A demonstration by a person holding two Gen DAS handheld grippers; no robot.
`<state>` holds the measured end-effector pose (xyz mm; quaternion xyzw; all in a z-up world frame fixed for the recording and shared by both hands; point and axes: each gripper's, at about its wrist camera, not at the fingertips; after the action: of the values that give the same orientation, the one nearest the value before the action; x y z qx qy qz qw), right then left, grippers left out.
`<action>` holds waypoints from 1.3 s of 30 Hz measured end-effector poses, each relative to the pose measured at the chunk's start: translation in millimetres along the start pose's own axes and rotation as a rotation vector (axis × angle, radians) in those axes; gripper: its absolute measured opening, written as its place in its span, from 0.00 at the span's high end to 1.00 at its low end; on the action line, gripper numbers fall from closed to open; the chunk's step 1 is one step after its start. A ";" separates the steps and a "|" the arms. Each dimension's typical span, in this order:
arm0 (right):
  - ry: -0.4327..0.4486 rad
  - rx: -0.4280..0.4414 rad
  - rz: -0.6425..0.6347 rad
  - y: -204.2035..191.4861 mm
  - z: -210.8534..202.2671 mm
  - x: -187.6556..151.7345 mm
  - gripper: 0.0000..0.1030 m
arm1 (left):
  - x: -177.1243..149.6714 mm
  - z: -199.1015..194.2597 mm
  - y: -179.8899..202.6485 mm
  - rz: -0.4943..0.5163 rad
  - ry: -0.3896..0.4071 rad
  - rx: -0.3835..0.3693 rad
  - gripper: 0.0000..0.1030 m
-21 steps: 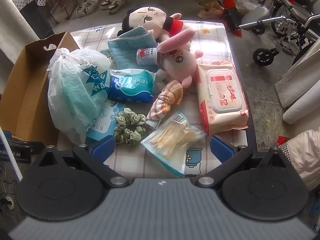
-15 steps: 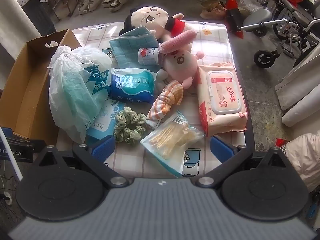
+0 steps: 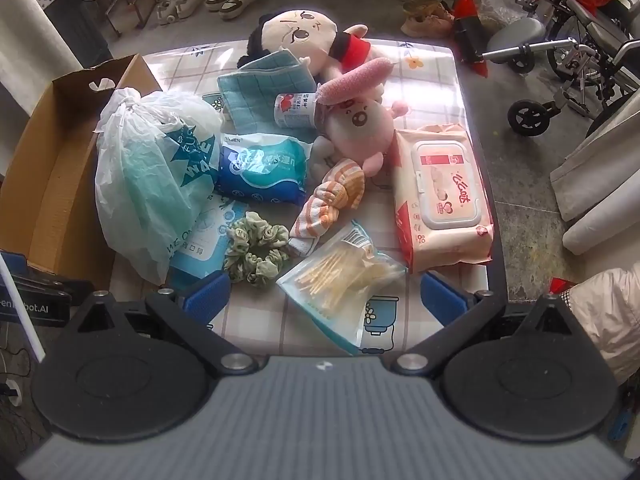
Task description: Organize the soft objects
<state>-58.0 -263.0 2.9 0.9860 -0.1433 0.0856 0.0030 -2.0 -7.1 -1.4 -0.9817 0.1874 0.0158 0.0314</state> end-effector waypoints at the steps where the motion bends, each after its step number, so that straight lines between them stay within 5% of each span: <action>1: 0.000 0.001 0.000 0.1 0.1 -0.1 0.01 | 0.2 0.1 0.0 0.001 -0.001 0.001 0.03; 39: -0.003 0.000 -0.010 -9.1 2.5 3.8 0.01 | 3.0 2.3 -6.4 -0.006 -0.001 0.005 0.03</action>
<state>-51.4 -255.5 1.3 0.9868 -0.1384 0.0843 0.0034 3.2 -2.2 -3.5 -0.9821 0.1846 0.0159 0.0339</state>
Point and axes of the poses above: each gripper's, at about its wrist camera, not at the fingertips, and z roughly the way its jaws point, y to its right, x to its top, and after that the axes turned 10 degrees about -y, right-handed
